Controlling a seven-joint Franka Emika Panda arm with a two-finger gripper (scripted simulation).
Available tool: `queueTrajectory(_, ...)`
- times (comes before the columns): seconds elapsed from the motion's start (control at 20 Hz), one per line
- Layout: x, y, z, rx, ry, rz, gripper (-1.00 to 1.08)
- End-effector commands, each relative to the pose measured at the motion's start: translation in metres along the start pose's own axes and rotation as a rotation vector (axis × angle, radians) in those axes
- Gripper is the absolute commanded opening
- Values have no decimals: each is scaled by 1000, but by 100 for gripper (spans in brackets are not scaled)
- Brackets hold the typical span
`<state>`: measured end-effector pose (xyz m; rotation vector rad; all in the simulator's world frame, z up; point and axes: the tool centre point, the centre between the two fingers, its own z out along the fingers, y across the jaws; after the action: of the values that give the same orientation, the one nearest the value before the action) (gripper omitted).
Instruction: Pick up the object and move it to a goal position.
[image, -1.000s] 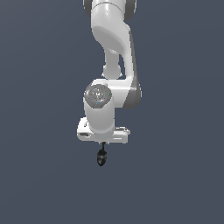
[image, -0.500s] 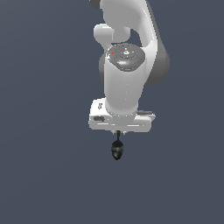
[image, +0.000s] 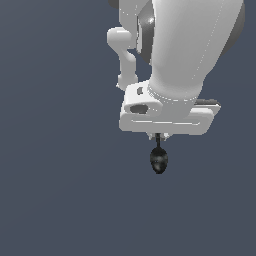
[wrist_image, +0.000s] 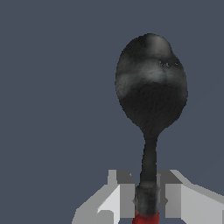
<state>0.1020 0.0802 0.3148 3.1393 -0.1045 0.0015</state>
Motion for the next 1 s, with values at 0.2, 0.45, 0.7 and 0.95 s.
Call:
queueTrajectory(0.2,2,-25,-42,0,-1,1,-100)
queueTrajectory(0.45,4,-36,-59,0,-1,1,-100)
queueTrajectory(0.7,5,-42,-69,0,-1,1,-100)
queueTrajectory(0.95,6,-44,-72,1,-1,0,-100)
